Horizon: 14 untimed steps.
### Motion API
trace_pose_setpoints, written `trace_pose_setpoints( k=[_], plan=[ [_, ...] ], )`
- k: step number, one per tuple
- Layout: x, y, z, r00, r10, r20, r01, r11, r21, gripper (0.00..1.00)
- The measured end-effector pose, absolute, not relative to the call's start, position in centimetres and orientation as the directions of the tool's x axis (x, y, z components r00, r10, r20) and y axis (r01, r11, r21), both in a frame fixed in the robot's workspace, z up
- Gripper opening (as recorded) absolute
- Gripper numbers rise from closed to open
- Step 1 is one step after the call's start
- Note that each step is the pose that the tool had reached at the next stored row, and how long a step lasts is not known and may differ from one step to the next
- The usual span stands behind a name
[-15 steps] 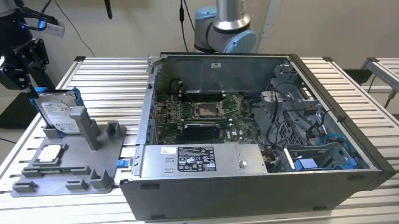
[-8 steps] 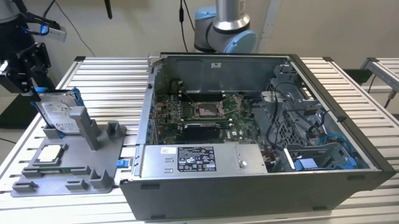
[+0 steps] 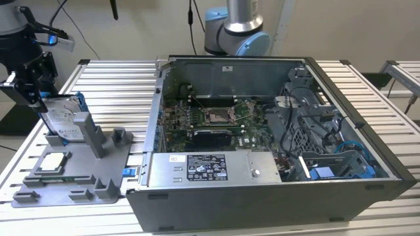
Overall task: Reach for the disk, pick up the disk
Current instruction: 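Pick up the disk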
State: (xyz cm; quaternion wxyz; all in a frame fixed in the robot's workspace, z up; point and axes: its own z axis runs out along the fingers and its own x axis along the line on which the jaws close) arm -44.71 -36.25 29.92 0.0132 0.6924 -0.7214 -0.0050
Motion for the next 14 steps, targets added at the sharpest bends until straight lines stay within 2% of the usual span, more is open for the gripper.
trace_pose_setpoints(
  k=[14],
  plan=[
    [-44.8,-36.3,27.4,-0.040,-0.999,0.008,-0.999,0.041,0.026,1.00]
  ],
)
